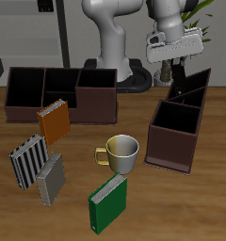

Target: Place the black book into the left desk caddy's left compartment

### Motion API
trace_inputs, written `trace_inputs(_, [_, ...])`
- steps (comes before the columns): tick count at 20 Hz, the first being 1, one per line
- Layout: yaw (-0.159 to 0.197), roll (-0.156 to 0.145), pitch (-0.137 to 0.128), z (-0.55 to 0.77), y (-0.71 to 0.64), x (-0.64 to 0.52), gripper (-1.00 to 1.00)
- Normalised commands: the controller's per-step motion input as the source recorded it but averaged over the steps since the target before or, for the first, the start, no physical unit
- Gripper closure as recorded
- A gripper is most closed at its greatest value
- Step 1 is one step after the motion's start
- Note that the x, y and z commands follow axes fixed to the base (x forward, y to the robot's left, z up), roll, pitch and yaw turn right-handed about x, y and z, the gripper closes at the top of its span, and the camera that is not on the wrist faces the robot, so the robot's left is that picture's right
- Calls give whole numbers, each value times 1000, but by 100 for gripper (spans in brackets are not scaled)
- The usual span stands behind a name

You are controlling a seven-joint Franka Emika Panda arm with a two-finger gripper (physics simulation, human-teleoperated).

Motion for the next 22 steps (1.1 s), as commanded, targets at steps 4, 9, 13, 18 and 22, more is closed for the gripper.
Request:
trace_inputs(4, [-12, -11, 66, -305, -17, 75, 100])
trace_inputs(9, [-14, -33, 86, -230, -59, 120, -100])
trace_inputs(13, [-3, -7, 16, -9, -104, 45, -100])
trace_inputs(18, [17, -24, 21, -29, -203, 106, -100])
trace_inputs(22, [30, -102, -2, 133, -668, 229, -100])
